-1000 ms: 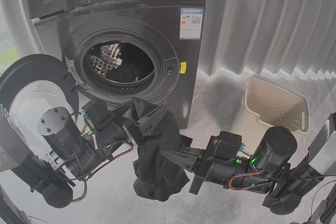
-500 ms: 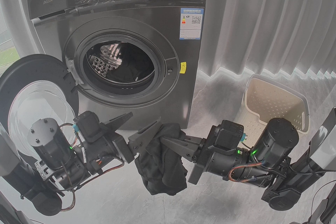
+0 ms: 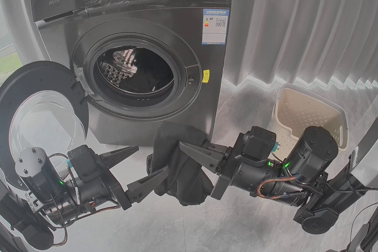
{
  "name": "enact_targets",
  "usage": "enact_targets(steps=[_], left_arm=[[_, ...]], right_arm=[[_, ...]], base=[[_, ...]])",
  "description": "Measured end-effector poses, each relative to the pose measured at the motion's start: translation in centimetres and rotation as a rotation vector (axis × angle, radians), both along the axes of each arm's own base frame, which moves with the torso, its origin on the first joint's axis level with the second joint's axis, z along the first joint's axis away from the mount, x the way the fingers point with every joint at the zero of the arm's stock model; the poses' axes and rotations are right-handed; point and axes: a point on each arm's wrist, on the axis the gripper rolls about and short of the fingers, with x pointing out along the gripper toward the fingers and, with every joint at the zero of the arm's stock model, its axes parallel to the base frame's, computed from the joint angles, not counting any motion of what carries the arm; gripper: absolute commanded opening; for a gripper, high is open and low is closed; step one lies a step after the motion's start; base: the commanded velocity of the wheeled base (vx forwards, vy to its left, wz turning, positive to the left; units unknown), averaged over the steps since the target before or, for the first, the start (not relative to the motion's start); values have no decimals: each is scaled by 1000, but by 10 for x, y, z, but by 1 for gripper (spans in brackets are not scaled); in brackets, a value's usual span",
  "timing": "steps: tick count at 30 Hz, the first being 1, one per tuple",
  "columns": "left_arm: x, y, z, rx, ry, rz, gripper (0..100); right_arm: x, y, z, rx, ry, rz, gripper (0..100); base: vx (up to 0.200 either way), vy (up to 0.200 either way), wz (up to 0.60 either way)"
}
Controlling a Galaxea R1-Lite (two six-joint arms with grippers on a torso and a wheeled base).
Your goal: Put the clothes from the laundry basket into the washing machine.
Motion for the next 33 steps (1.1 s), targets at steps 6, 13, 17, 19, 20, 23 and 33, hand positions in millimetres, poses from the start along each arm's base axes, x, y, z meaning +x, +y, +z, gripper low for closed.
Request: enact_targets(steps=[6, 13, 17, 19, 20, 23, 33], left_arm=[[2, -2, -18, 130, -12, -18, 100], [21, -14, -37, 204, 0, -30, 100], [36, -24, -42, 209, -13, -32, 100], [43, -30, -44, 209, -18, -33, 100], [48, -33, -46, 208, -22, -33, 100], [59, -41, -48, 199, -34, -33, 100], [87, -59, -56, 171, -56, -28, 100]], right_arm=[[-2, 3, 4, 19, 2, -15, 0], [-3, 8, 9, 42, -5, -17, 0], [-4, 9, 10, 47, -7, -13, 0], [-4, 9, 11, 48, -8, -12, 0], [-5, 10, 11, 50, -8, -11, 0], [-6, 11, 12, 55, -8, -7, 0], [-7, 13, 14, 67, -4, -7, 0]], base=[[0, 0, 0], [0, 0, 0], [0, 0, 0], [0, 0, 0], [0, 0, 0], [0, 0, 0], [0, 0, 0]])
